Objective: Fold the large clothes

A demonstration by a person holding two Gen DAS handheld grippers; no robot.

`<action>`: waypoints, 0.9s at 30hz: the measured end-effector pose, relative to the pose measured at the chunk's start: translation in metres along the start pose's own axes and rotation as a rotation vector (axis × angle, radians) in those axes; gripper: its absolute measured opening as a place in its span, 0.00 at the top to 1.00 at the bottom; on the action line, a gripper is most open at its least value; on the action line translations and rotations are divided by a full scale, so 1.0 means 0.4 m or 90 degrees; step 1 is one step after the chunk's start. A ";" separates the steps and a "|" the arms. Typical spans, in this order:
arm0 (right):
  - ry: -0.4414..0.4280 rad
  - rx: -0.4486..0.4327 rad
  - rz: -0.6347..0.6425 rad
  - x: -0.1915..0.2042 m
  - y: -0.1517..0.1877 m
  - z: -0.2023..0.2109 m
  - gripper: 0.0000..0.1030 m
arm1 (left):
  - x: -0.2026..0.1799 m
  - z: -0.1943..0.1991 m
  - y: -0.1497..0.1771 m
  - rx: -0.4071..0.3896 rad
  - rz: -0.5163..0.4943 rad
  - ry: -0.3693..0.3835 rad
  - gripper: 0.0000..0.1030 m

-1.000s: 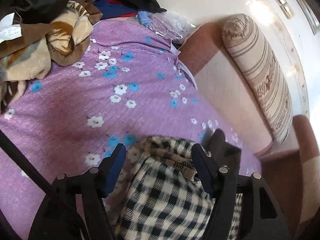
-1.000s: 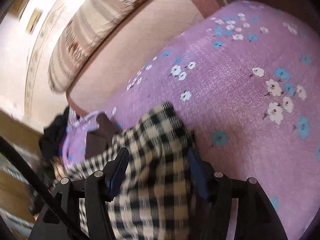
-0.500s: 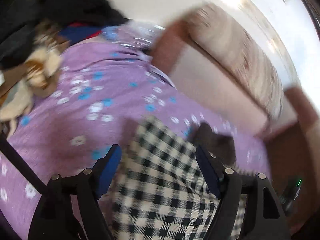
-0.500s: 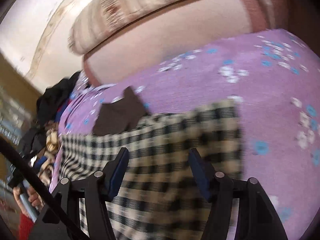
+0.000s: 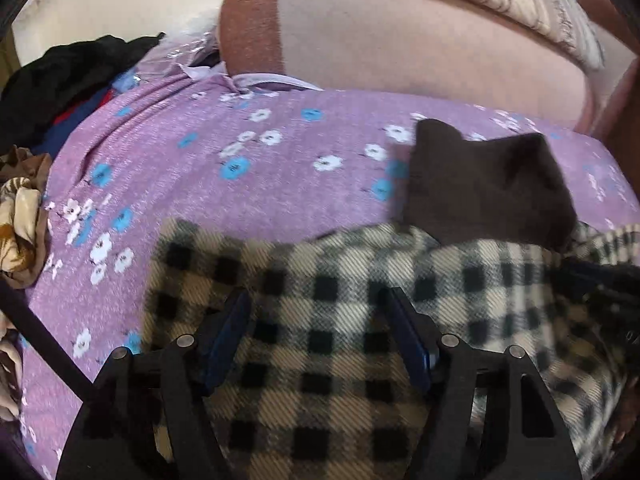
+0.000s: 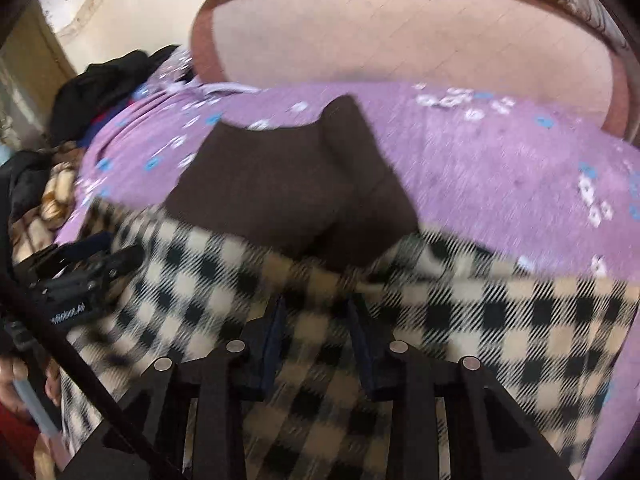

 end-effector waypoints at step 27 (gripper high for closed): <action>-0.036 -0.049 -0.183 -0.222 0.326 0.532 0.35 | 0.177 0.358 0.301 0.004 0.200 0.129 0.25</action>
Point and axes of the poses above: each gripper's, at about its wrist camera, not at the fingertips, and z roughly against the way its jaws point, x to its left, y to its underside, the point moved 9 cm from there along -z, roughly the way its jaws point, and after that the axes turned 15 degrees about -x, right-handed, at the moved point
